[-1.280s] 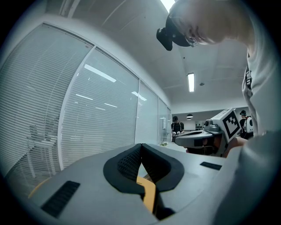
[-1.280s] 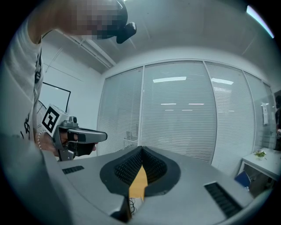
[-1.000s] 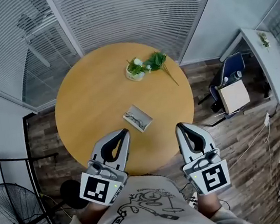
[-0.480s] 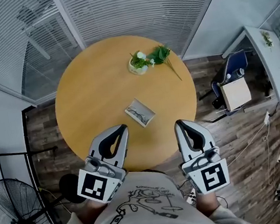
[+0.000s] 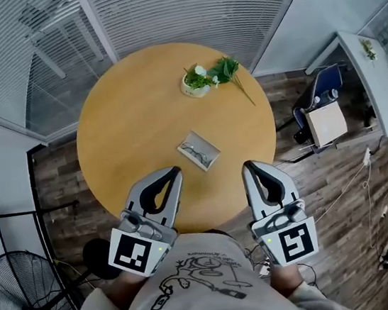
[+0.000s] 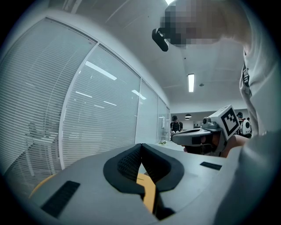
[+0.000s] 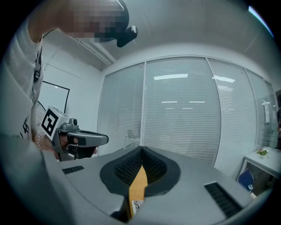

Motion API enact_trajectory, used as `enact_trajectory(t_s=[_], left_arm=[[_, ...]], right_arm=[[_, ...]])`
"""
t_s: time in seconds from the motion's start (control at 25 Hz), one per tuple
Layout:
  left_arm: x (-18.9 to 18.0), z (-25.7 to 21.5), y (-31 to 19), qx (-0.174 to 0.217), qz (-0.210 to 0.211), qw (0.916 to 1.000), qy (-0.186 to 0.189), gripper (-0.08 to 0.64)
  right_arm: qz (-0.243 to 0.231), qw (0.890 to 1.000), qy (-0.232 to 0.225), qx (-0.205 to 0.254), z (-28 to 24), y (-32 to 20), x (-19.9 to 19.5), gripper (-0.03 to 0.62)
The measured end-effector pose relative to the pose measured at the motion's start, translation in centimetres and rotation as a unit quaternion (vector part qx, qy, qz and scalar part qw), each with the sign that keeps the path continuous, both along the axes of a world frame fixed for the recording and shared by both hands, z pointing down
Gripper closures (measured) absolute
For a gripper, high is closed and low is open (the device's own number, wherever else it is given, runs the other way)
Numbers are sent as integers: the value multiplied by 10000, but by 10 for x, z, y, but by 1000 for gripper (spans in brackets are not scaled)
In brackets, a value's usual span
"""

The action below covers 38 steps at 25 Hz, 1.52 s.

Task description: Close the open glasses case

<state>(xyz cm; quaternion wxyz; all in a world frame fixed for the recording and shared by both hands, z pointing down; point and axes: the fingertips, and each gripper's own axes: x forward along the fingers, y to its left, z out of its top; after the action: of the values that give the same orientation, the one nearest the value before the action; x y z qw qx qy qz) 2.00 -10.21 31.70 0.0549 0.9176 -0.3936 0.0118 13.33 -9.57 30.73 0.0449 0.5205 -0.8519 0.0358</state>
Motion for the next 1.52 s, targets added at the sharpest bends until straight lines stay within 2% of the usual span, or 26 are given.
enact_trajectory(t_s=[0.2, 0.4, 0.6, 0.72, 0.8, 0.96, 1.04, 1.12, 1.28, 1.52], left_arm=[[-11, 6, -6, -59, 112, 9999, -34, 541], [-16, 11, -11, -66, 155, 9998, 83, 541], [-16, 28, -14, -199, 237, 9995, -106, 541], [-13, 29, -18, -68, 258, 9996, 60, 541], [-12, 31, -20, 12, 285, 9995, 114, 541], [-14, 53, -19, -244, 317, 9991, -141, 541], [-12, 57, -20, -153, 359, 9991, -136, 541], [-10, 58, -21, -20, 410, 9991, -103, 541], [-10, 76, -19, -182, 472, 9983, -287, 541], [-9, 97, -22, -201, 544, 9976, -379, 541]], right_arm=[[90, 9999, 60, 33, -1, -4, -11, 583], [-84, 9989, 428, -149, 15, -1, -19, 583], [-80, 9985, 501, -204, 27, -4, -20, 583], [2, 9976, 585, -358, 37, -7, -18, 583], [44, 9984, 465, -317, 38, -10, -19, 583], [-10, 9992, 343, -189, 43, -15, -24, 581], [-23, 9993, 347, -138, 46, -17, -25, 580], [-53, 9990, 419, -157, 52, -18, -26, 580], [-140, 9980, 593, -171, 65, -18, -30, 578], [-290, 9955, 850, -285, 89, -19, -33, 574]])
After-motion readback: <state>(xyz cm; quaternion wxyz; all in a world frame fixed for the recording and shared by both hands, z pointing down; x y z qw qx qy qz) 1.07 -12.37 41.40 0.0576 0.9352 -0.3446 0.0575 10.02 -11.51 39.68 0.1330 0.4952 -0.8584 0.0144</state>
